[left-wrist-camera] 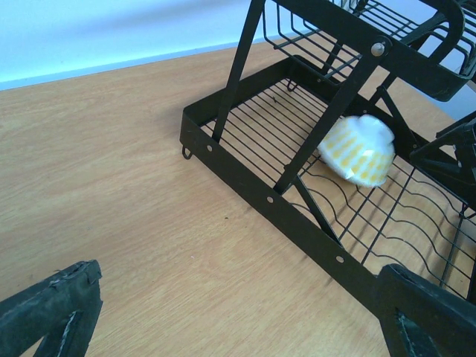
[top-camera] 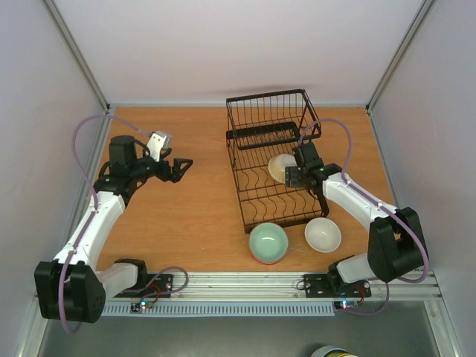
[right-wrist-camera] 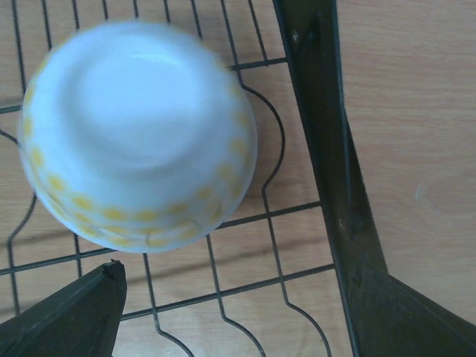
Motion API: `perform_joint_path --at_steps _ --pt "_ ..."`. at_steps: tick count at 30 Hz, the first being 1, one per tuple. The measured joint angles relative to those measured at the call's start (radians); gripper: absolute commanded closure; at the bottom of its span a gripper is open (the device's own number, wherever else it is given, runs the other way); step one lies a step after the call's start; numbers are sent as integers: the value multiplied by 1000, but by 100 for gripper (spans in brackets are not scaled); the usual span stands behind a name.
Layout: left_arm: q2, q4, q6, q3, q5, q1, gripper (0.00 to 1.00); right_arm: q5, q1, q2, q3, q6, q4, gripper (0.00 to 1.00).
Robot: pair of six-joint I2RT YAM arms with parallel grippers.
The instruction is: Load the bowls into the dish rack
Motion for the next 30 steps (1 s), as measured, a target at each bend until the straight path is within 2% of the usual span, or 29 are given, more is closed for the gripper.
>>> perform_joint_path --at_steps 9,18,23,30 --pt "4 0 0 0 0 0 1 53 17 0 0 8 -24 17" --pt "5 0 0 0 0 0 1 237 304 111 115 -90 -34 17" --pt "5 0 0 0 -1 0 1 321 368 171 154 -128 -31 17" --pt "5 0 0 0 -1 0 0 463 442 345 211 -175 -11 17"
